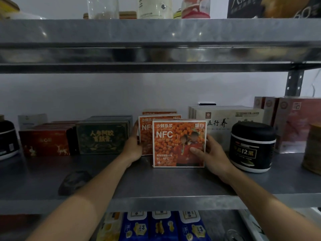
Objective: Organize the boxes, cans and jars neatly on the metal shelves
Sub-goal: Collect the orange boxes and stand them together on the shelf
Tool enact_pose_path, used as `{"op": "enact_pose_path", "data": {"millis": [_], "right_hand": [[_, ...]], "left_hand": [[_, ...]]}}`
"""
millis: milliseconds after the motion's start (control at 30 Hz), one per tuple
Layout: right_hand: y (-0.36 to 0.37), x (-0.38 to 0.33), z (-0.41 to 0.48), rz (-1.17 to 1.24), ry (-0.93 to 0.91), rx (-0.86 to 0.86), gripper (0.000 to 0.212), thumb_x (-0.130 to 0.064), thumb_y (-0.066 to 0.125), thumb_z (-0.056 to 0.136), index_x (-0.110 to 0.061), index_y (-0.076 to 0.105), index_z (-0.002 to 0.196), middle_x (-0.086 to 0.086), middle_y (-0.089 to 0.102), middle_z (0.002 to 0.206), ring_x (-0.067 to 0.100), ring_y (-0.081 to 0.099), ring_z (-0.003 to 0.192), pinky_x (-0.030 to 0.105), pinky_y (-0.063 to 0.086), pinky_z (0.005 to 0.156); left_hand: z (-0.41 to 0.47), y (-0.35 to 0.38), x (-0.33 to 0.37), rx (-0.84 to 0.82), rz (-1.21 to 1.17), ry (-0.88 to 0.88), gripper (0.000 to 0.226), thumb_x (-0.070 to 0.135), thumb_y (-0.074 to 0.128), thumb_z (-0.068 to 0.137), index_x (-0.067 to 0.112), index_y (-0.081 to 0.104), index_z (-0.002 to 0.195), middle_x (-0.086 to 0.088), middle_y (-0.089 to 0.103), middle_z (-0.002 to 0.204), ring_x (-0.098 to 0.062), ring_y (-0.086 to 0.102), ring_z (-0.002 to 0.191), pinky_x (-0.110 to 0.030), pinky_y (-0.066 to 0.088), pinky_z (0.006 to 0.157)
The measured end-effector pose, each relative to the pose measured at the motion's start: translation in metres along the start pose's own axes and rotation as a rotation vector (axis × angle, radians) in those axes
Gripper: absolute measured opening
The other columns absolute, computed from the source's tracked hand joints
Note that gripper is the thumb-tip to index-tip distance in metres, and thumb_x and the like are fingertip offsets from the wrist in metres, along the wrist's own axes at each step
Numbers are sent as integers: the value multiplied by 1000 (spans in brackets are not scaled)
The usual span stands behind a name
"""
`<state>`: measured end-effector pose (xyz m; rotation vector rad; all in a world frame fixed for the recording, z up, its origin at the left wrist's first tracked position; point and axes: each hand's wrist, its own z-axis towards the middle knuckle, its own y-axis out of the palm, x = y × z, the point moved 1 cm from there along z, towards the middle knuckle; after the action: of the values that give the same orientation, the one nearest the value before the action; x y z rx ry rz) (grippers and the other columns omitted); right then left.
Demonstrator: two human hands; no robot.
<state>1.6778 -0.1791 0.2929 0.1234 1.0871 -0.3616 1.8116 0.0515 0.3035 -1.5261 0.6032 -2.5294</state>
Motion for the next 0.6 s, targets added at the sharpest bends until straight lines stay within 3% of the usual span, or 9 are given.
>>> {"op": "enact_pose_path", "data": {"millis": [167,267,433,600], "right_hand": [[4,6,12,-49,-36,10,47,-5,70,85,-23,53,125,-6,68,112,6,68,99,24,57,78],[4,12,14,-74,-58,19,46,-8,70,85,-22,53,126,-6,68,114,7,67,102,24,57,81],[4,15,14,-104,-77,9,47,-7,68,87,-19,50,129,-6,68,116,3,66,102,18,55,76],[3,15,13,-111,-83,8,45,-5,66,88,-16,50,128,-4,67,115,0,67,99,13,52,72]], "left_hand": [[10,2,-6,4,-30,44,85,24,69,88,43,14,150,9,51,133,-13,50,122,-34,42,103],[16,0,-15,42,-60,54,88,25,74,83,36,19,151,4,54,136,-14,52,122,-40,44,103],[18,2,-13,60,-18,101,62,20,72,85,27,38,137,5,58,120,-8,55,106,-28,45,90],[26,8,-14,77,44,134,61,19,71,86,22,39,138,13,55,109,-2,53,96,-21,44,84]]}}
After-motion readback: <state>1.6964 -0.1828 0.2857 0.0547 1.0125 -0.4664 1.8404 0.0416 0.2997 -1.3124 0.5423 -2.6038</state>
